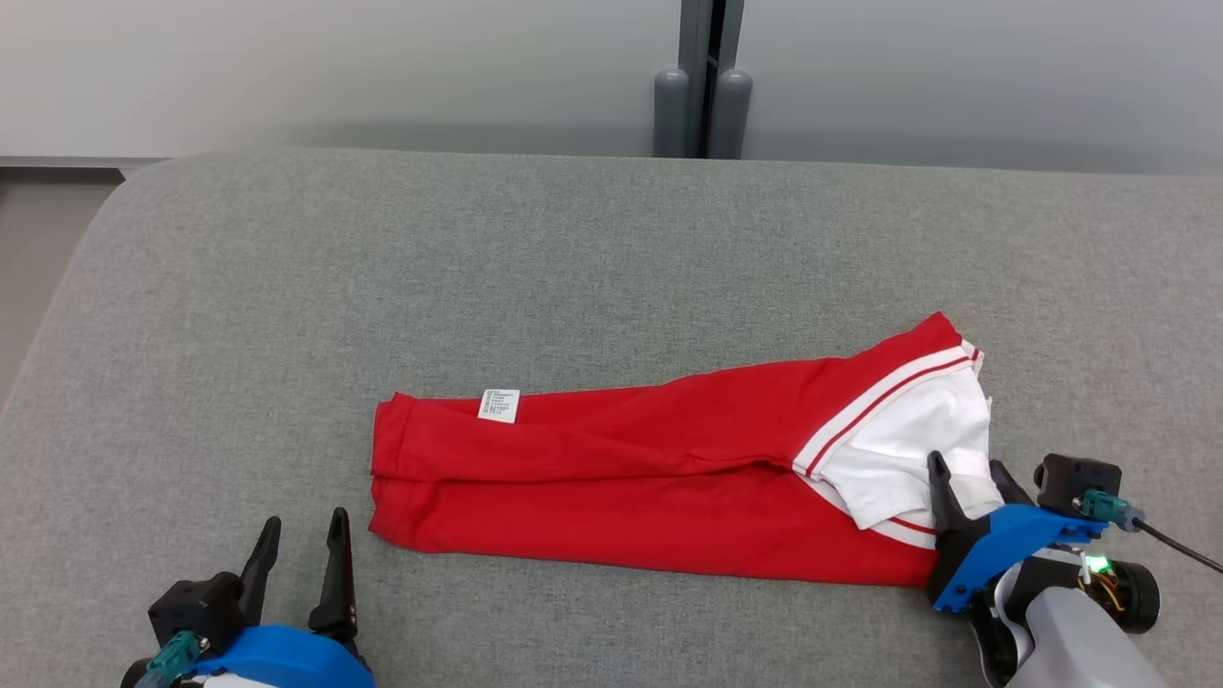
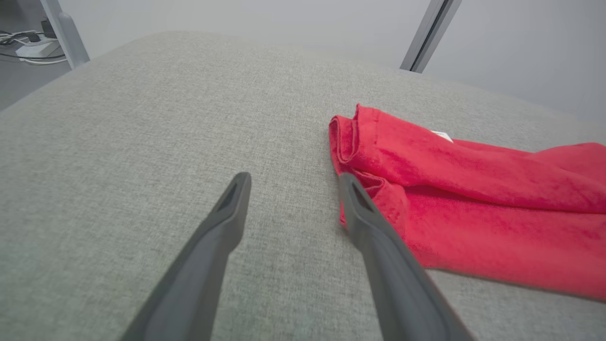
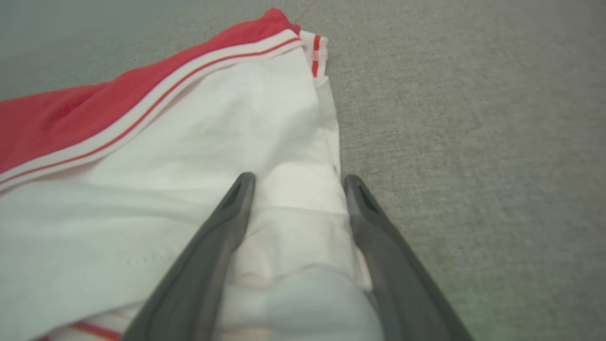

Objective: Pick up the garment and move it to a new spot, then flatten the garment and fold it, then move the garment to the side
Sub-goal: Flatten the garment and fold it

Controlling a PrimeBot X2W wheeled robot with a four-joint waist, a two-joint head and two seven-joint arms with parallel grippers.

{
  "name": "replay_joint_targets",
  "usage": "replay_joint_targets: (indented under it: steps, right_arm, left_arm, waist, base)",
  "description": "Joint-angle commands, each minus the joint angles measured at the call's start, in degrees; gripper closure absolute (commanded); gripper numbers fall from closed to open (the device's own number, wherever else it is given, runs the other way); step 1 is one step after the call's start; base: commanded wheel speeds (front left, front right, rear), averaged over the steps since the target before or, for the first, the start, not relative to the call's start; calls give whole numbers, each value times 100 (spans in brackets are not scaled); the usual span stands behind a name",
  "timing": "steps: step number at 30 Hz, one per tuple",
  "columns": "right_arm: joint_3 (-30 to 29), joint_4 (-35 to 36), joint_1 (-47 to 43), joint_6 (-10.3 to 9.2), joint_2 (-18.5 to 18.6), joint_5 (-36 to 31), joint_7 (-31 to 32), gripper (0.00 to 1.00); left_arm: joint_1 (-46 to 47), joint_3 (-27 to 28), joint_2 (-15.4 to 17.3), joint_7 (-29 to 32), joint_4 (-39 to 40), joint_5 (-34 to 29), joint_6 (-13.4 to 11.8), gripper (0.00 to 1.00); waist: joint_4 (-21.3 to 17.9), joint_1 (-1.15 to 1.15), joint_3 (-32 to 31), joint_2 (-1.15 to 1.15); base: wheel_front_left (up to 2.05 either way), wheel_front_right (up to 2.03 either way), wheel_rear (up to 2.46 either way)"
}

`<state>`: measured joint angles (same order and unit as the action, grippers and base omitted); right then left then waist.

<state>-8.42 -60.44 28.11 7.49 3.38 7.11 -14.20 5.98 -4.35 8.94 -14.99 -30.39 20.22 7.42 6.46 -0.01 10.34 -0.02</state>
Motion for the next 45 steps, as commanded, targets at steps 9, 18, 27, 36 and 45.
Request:
replay_joint_targets:
  steps: [9, 18, 27, 36, 45]
  right_arm:
    - [953, -552, 174, 20, -104, 1066, -3, 100]
    - [-534, 843, 9, -1, 68, 33, -104, 100]
    - [1161, 1914, -204, 1, -62, 900, -69, 100]
    - [3570, 2571, -151, 2, -33, 2497, 195, 100]
    - [4445, 2024, 408, 2, -34, 3120, 77, 100]
  left_arm:
    - [133, -170, 28, -24, 190, 85, 8, 0]
    - [78, -292, -64, -24, 246, 129, 9, 0]
    - [160, -513, -127, -24, 270, 141, 9, 0]
    - [317, -896, -57, -24, 161, 226, 9, 0]
    - [496, -1254, -73, -24, 78, 285, 9, 0]
  waist:
    - [-89, 1, 21, 2]
    - [-528, 1, -36, 2]
    - [-556, 1, -57, 2]
    - [66, 1, -43, 2]
    - [873, 1, -17, 2]
  base:
    - [0, 0, 0]
    - [0, 0, 0]
    - [0, 0, 0]
    - [0, 0, 0]
    - [0, 0, 0]
